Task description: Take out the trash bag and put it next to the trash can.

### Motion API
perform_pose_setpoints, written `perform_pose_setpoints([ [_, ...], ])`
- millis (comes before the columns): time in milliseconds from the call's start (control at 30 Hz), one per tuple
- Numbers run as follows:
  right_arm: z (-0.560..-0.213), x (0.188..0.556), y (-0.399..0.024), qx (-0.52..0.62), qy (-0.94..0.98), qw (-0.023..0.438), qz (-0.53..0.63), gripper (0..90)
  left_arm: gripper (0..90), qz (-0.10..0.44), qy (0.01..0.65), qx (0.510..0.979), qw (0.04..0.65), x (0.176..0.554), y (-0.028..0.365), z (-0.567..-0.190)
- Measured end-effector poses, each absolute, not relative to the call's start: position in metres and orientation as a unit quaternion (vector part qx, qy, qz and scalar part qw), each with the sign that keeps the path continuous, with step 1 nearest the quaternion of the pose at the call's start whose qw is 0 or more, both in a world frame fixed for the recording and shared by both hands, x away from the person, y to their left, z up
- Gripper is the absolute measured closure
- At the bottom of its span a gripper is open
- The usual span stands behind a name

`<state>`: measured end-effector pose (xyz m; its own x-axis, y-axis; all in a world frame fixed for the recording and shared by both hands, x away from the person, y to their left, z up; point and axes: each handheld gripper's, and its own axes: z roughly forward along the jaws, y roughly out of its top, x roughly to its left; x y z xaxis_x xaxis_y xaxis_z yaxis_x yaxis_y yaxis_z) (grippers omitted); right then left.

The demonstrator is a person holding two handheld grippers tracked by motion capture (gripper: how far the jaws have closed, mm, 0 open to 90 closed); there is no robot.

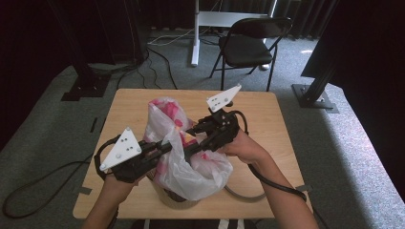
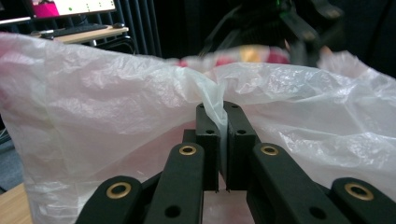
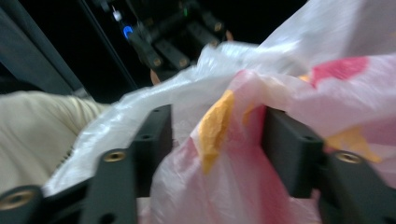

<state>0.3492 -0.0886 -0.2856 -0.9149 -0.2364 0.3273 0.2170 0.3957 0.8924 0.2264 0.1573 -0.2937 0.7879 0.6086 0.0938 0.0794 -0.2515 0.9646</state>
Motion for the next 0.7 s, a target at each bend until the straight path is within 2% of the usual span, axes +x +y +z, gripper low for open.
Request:
perform_pose_setpoints([
  [100,-0.286,0.344,-0.079,0.013,-0.823,0.206,-0.53,36.2,86.6,0.234,0.225,0.755,0.57,0.227,0.152,-0.292],
  [200,-0.285,0.34,-0.072,0.016,-0.832,0.199,-0.517,37.8,86.5,0.235,0.223,0.755,0.57,0.228,0.148,-0.292],
  [433,-0.288,0.341,-0.068,0.018,-0.849,0.167,-0.5,76.3,82.5,0.241,0.226,0.757,0.564,0.227,0.148,-0.292],
  [533,-0.29,0.341,-0.068,0.019,-0.855,0.157,-0.493,86.4,68.4,0.227,0.231,0.757,0.567,0.23,0.154,-0.291],
  [633,-0.289,0.343,-0.071,0.014,-0.856,0.151,-0.495,88.6,54.5,0.234,0.24,0.756,0.562,0.229,0.16,-0.292],
  [700,-0.288,0.345,-0.074,0.007,-0.852,0.151,-0.501,88.8,50.3,0.232,0.242,0.754,0.564,0.228,0.165,-0.291],
])
